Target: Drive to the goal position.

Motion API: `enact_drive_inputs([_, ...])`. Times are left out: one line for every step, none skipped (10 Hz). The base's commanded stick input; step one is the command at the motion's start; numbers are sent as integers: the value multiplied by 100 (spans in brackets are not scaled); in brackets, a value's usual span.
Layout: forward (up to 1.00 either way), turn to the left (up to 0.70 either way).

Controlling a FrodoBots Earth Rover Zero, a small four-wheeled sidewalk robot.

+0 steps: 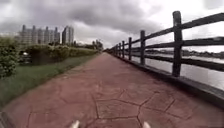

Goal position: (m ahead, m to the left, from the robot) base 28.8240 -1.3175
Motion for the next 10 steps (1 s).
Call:
enact_drive_inputs([50, 0])
enact_drive_inputs([50, 0])
enact_drive_inputs([50, 0])
enact_drive_inputs([50, 0])
enact_drive_inputs([50, 0])
enact_drive_inputs([50, 0])
enact_drive_inputs([50, 0])
enact_drive_inputs([50, 0])
enact_drive_inputs([50, 0])
enact_drive_inputs([50, 0])
